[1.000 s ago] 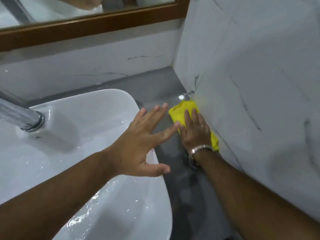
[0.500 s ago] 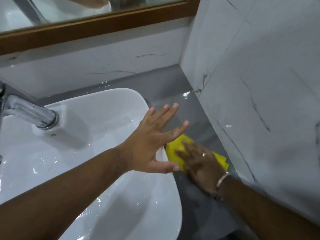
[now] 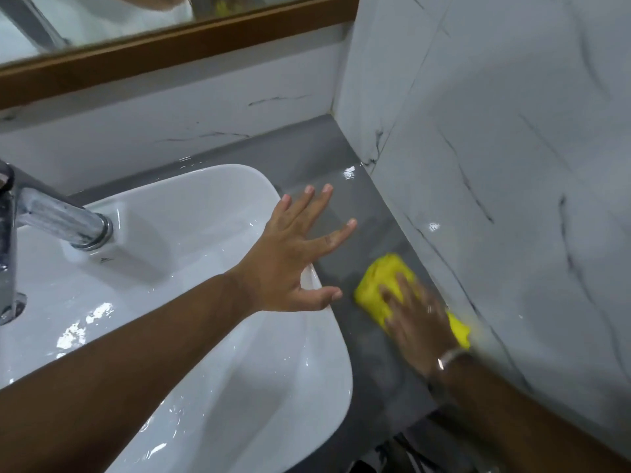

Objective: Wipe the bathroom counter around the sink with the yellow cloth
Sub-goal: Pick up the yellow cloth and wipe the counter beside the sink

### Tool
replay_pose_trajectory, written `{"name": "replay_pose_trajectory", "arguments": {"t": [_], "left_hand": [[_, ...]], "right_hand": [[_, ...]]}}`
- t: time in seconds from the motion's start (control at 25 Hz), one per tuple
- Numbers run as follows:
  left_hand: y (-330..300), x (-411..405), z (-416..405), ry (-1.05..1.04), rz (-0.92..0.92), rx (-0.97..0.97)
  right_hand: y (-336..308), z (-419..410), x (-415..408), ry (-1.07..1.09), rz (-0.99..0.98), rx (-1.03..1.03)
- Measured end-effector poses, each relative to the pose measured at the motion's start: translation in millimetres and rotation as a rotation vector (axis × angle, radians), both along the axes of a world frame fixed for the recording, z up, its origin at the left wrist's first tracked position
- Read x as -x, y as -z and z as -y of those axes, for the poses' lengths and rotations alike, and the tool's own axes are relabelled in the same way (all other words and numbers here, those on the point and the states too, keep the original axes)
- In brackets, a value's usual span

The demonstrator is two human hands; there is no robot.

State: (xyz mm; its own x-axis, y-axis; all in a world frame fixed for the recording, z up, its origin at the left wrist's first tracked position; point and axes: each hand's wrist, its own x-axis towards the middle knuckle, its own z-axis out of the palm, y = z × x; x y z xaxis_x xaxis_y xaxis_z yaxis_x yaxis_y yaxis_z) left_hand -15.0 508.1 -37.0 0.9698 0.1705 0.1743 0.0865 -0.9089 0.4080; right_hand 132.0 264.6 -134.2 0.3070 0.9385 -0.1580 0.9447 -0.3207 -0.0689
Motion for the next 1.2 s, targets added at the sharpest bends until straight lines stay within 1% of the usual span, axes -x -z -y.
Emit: {"name": "replay_pose_trajectory", "arguments": {"t": [0.04, 0.08, 0.12, 0.2, 0.24, 0.28, 0.32, 0.36, 0.4, 0.44, 0.52, 0.56, 0.6, 0.64, 0.68, 0.72, 0.76, 0.8, 0.84, 0.88, 0.96, 1.0, 1.04, 1.08, 1.16, 1.2], "left_hand": [[0.1, 0.3, 0.0, 0.003, 0.003, -0.002], [0.9, 0.7, -0.3, 0.006, 0.006, 0.003], [1.5, 1.5, -1.2, 0.004, 0.007, 0.011], [0.3, 1.0, -1.2, 0.006, -0.011, 0.018], [-1.4, 0.9, -1.2, 0.007, -0.020, 0.015], [-3.0, 1.6, -1.2, 0.011, -0.030, 0.006], [-4.0, 2.3, -1.4, 0.016, -0.038, -0.010], [-4.2, 2.7, -1.6, 0.019, -0.045, -0.024], [-5.0, 2.7, -1.3, 0.021, -0.056, -0.036], [-6.6, 2.7, -0.8, 0.024, -0.071, -0.044], [-7.9, 2.2, -1.1, 0.018, -0.099, -0.071], [-8.3, 2.3, 0.4, 0.011, -0.107, -0.100], [-8.8, 2.1, 1.3, 0.007, -0.119, -0.124], [-10.7, 1.4, 2.1, 0.004, -0.140, -0.142], [-13.5, 1.0, 3.2, 0.000, -0.163, -0.158], [-16.2, 1.0, 3.6, 0.000, -0.180, -0.173], [-18.1, 0.9, 2.9, 0.004, -0.193, -0.181], [-19.8, 1.3, 2.9, 0.006, -0.207, -0.185], [-20.8, 1.2, 3.5, 0.006, -0.228, -0.191], [-22.1, 0.6, 4.6, 0.000, -0.258, -0.210], [-26.5, 1.1, 9.0, -0.036, -0.312, -0.289], [-30.0, 2.2, 11.6, -0.055, -0.319, -0.332], [-33.8, 5.9, 16.6, -0.057, -0.312, -0.362], [-36.8, 11.9, 25.2, -0.033, -0.300, -0.380], [-34.9, 26.7, 48.4, 0.077, -0.270, -0.392], [-32.9, 33.2, 58.4, 0.129, -0.263, -0.381]], "right_hand": [[-3.2, -22.0, -11.0, 0.149, 0.030, -0.027], [-10.9, -52.7, -11.4, 0.327, -0.019, -0.062], [-11.7, -68.6, 1.0, 0.358, -0.052, -0.066], [-9.4, -44.3, 65.2, 0.218, -0.030, -0.159], [-6.3, -7.1, 100.9, 0.122, -0.050, -0.211], [-7.3, 28.8, 114.8, 0.036, -0.051, -0.199], [-7.0, 56.5, 106.2, -0.027, -0.075, -0.177], [-1.4, 72.0, 88.6, -0.052, 0.001, -0.130], [3.5, 73.5, 65.5, -0.007, 0.066, -0.100], [5.8, 61.5, 42.7, 0.110, 0.062, -0.072], [-1.7, 11.5, 10.8, 0.458, 0.025, -0.039], [-4.4, -9.2, 12.8, 0.501, -0.005, -0.057], [3.7, -17.9, 30.5, 0.458, 0.017, -0.101], [4.0, -14.5, 54.4, 0.326, 0.022, -0.101], [9.0, 4.0, 78.9, 0.158, -0.001, -0.109], [3.1, 30.8, 97.5, 0.045, -0.047, -0.111], [-2.2, 55.2, 97.6, -0.016, -0.087, -0.104], [-2.4, 70.7, 85.5, -0.039, -0.079, -0.119], [3.7, 74.3, 69.0, -0.011, -0.016, -0.120], [-0.6, 66.0, 50.8, 0.099, -0.004, -0.088], [-3.9, 29.0, 24.1, 0.394, -0.039, -0.061], [-4.5, 11.7, 27.7, 0.430, -0.052, -0.083], [-2.2, 4.7, 42.3, 0.380, -0.036, -0.118], [-0.7, 8.7, 63.2, 0.262, -0.031, -0.125], [3.5, 49.8, 93.5, -0.002, -0.061, -0.122], [0.5, 69.4, 88.8, -0.064, -0.093, -0.113]]}}
